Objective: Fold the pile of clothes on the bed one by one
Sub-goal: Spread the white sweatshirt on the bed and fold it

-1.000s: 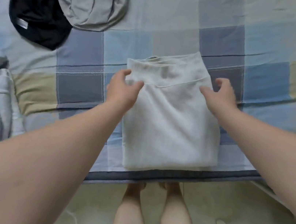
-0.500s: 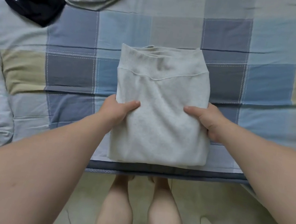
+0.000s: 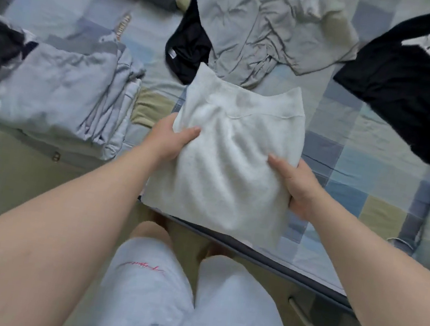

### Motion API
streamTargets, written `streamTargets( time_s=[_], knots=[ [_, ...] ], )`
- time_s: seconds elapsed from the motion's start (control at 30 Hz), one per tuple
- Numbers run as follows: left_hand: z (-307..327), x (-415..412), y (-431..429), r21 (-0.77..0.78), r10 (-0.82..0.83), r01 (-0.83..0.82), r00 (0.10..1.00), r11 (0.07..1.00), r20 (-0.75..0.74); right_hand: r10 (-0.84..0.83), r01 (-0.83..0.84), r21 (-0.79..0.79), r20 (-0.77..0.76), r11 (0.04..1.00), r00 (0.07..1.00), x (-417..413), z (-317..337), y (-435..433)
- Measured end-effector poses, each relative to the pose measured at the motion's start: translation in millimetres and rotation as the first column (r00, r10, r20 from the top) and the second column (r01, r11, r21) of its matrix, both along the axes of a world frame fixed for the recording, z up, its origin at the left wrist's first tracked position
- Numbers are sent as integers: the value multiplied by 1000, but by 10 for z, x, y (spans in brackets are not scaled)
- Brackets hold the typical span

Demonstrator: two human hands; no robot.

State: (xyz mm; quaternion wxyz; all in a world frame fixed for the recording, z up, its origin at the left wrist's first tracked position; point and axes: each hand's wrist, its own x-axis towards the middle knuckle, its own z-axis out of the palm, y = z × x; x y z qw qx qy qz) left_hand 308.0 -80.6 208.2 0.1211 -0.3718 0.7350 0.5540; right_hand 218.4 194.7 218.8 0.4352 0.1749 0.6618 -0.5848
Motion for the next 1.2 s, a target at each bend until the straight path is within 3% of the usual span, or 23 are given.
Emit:
streamTargets(
  time_s=[0.17, 0.47, 0.67, 0.83, 0.9, 1.0, 1.03, 1.1, 1.17, 1.2],
  knots=[
    [370, 263, -1006, -98, 51, -54, 998, 994, -37, 109, -109, 5, -61, 994, 992, 29, 342, -1073],
    [471, 593, -3405, -175, 76, -73, 997, 982, 12, 157, -160, -37, -75, 986, 985, 284, 259, -3493],
    [68, 697, -4702, -216, 48, -26, 994, 976, 96, 140, -140, -23, -9, 990, 990, 462, -193, -4859],
    [-500, 594, -5221, -324, 17, 61, 973, 944, 232, 151, -158, 74, 91, 985, 984, 485, -800, -5542],
    [-695, 598, -5192, -381, -53, 216, 918, 899, 394, 202, -221, 152, 131, 963, 971, 510, -958, -5702],
    [-898, 663, -5032, -572, -183, 458, 862, 681, 473, 316, -319, 370, 73, 872, 946, 530, -1063, -5808],
    [-956, 688, -4991, -592, -250, 494, 858, 637, 448, 441, -372, 499, -23, 783, 897, 528, -1066, -5815],
    [-1083, 727, -4935, -559, -374, 559, 828, 613, 418, 727, -368, 724, -264, 583, 634, 552, -1046, -5826],
    [-1241, 763, -4894, -502, -432, 599, 800, 624, 417, 843, -322, 789, -422, 523, 334, 597, -1057, -5879],
    [-1335, 785, -4871, -493, -443, 616, 787, 615, 431, 873, -346, 803, -426, 486, 237, 614, -1119, -5919]
  ],
)
